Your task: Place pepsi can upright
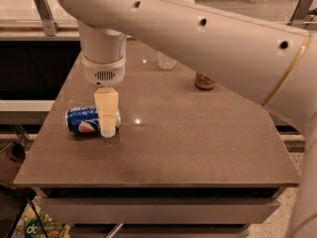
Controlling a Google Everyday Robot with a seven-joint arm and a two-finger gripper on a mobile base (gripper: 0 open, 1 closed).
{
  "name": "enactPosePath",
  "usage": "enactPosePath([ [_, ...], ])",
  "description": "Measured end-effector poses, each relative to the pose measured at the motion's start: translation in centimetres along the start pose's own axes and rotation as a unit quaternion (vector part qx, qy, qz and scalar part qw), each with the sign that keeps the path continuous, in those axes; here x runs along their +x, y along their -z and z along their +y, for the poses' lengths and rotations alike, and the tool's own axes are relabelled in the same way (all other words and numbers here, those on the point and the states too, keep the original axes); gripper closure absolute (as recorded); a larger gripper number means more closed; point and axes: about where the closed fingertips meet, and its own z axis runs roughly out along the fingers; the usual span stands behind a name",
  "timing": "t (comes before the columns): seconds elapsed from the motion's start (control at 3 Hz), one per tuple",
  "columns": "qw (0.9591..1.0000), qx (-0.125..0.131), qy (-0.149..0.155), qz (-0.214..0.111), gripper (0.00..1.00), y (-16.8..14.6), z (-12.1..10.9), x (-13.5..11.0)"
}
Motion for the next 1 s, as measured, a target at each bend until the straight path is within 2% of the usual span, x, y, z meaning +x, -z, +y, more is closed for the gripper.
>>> enactPosePath([
  [0.33, 0.9999, -0.002, 0.005, 0.012, 0.00, -1.1, -1.4, -1.3],
  [0.67, 0.9996, 0.002, -0.011, 0.025, 0.00, -1.6, -1.4, -1.4],
  [1.0, 0.9983, 0.005, -0.039, 0.042, 0.00, -2.3, 0.0, -1.1],
])
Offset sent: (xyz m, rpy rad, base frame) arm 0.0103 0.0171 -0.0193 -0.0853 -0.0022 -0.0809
